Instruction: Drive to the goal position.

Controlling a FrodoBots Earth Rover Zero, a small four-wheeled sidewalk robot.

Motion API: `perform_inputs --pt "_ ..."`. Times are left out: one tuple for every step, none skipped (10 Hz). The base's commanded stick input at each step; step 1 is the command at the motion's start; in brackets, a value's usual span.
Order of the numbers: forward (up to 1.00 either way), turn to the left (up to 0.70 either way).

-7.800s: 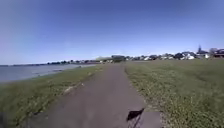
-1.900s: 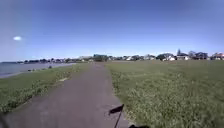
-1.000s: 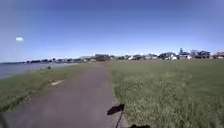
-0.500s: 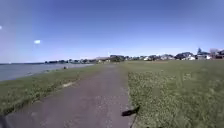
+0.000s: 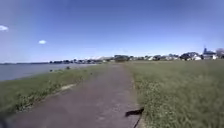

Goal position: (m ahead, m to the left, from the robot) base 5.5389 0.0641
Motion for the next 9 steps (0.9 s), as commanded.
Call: perform_inputs --pt "0.50 0.03" --pt "0.50 0.03" --pt "0.50 0.03" --pt "0.50 0.03" --pt "0.50 0.03" --pt "0.50 0.03" --pt "0.50 -0.24" --pt "0.50 0.03" --pt "0.50 0.03"
